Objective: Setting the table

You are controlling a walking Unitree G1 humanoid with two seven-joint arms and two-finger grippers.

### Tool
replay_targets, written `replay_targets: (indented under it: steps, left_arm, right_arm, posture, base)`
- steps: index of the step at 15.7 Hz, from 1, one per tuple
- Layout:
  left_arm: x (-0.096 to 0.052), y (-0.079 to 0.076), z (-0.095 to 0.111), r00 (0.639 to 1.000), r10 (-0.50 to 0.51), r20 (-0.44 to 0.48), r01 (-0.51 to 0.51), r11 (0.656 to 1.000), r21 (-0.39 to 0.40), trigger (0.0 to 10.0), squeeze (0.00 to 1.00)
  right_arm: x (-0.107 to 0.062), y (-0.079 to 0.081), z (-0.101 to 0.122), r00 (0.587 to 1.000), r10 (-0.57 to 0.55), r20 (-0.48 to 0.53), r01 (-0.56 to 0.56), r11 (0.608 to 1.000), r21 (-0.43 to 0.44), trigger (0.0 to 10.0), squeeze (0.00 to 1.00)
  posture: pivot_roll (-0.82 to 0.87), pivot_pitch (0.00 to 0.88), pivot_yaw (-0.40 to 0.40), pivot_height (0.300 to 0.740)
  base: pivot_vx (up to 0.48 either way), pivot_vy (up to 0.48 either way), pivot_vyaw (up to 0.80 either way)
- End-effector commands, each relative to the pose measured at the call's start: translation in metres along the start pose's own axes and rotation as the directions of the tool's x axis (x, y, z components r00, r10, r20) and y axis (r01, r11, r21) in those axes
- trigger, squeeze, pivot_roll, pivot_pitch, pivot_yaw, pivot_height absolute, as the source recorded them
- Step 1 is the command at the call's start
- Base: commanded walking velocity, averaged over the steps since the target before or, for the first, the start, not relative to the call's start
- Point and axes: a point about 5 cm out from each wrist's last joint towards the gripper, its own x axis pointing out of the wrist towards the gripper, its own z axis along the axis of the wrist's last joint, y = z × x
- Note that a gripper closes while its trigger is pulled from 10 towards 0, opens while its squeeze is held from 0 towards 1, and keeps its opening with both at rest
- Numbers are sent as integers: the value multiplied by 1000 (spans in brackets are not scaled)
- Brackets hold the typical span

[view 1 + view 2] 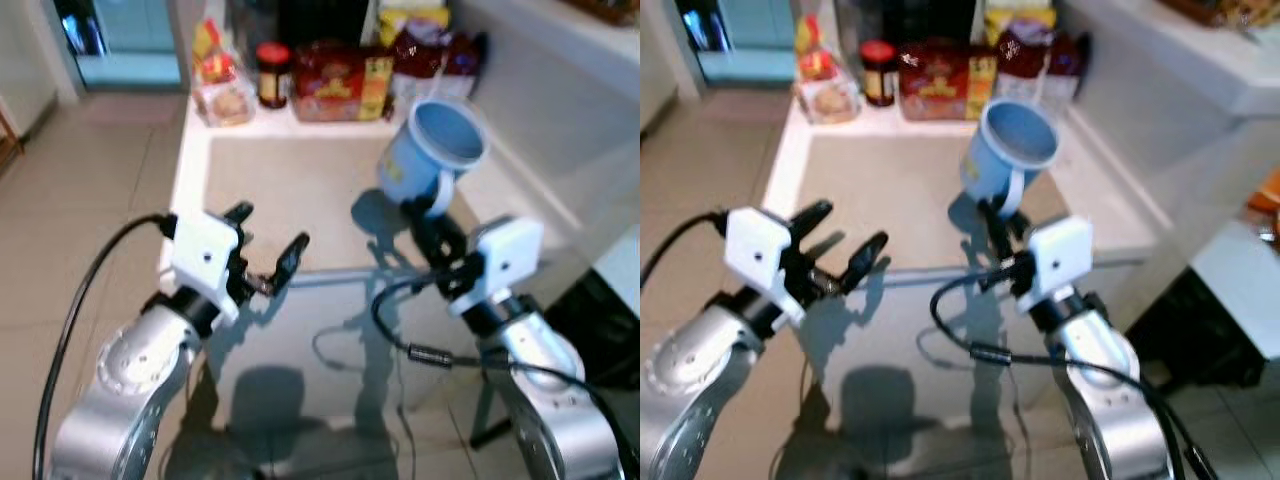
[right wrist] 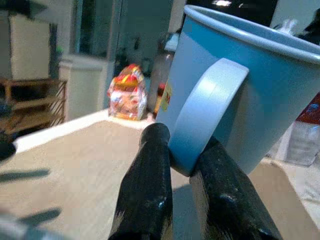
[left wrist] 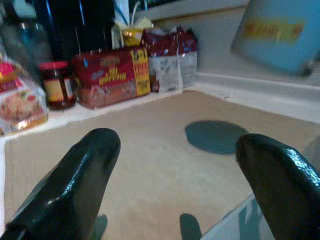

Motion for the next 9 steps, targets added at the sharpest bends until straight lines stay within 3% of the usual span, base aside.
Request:
replay_targets:
  steps: [1,6,9]
  left_arm:
    - [-5,2,0,1000,26,-2,-26,999,22,10000,0]
    - [-3,4,3,1000,21,12,-21,999,47,10000,0]
    - [0,0,-2,1000,-3,-6,3,999,51,10000,0]
  right_arm:
    - [2,6,5,999,54,8,-54,999,-7,10000,0]
    - [-2,5,-3,998,59,-33,-59,998,-13,10000,0]
    - [-7,4,-7,997,39,-64,-38,999,9,10000,0]
  posture:
    - [69,8,-75,740]
    - [64,1,-63,740]
    - [50,3,-44,740]
  base:
    - [0,-480,581]
    - [0,-480,800]
    - [0,-480,0]
